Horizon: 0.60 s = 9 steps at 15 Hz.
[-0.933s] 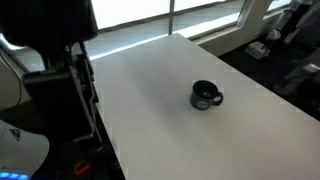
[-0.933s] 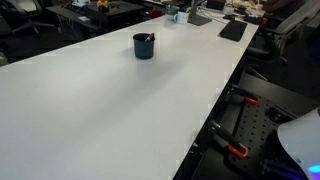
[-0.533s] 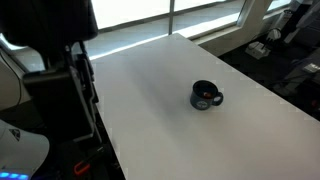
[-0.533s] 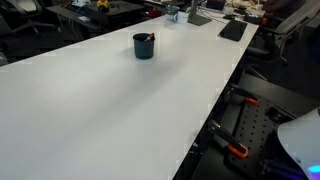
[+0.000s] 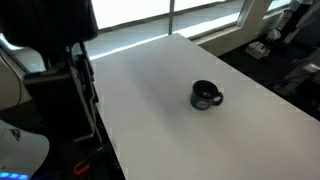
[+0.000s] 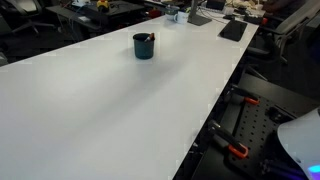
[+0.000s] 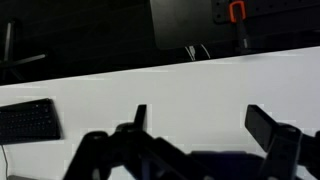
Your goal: Put the red marker on the counter.
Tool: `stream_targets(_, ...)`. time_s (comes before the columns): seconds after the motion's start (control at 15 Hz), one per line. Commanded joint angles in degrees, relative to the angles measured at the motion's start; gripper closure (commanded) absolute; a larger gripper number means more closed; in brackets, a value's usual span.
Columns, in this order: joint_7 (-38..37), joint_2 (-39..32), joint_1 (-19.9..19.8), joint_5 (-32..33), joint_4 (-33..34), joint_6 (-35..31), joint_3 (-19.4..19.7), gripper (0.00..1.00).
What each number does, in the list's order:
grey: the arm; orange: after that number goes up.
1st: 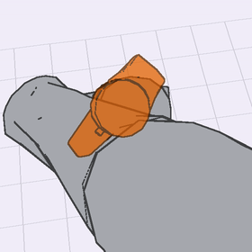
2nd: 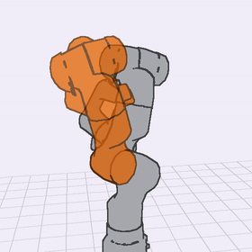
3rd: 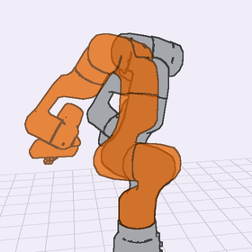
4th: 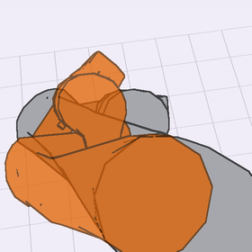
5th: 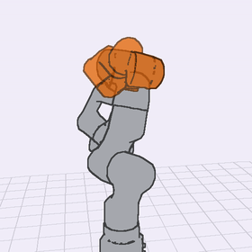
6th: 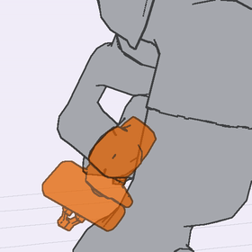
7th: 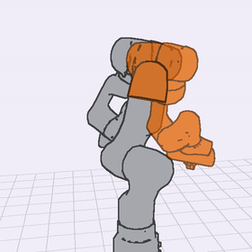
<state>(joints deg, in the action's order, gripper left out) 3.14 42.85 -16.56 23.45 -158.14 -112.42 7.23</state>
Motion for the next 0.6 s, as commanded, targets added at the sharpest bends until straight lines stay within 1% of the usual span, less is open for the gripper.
stream_targets(0.0, 0.42, -2.7, 1.13, 0.92, 1.94, -0.6, 0.78, 0.0)
stream_targets(0.13, 0.4, -4.35, 1.45, 1.52, 3.22, -0.55, 0.41, 0.0)
stream_targets(0.33, 0.97, -8.26, 1.98, 2.98, 7.12, -0.25, 0.2, 0.0)
stream_targets(0.53, 2.26, -13.91, 2.75, 5.27, 13.99, 0.96, 0.1, 0.0)
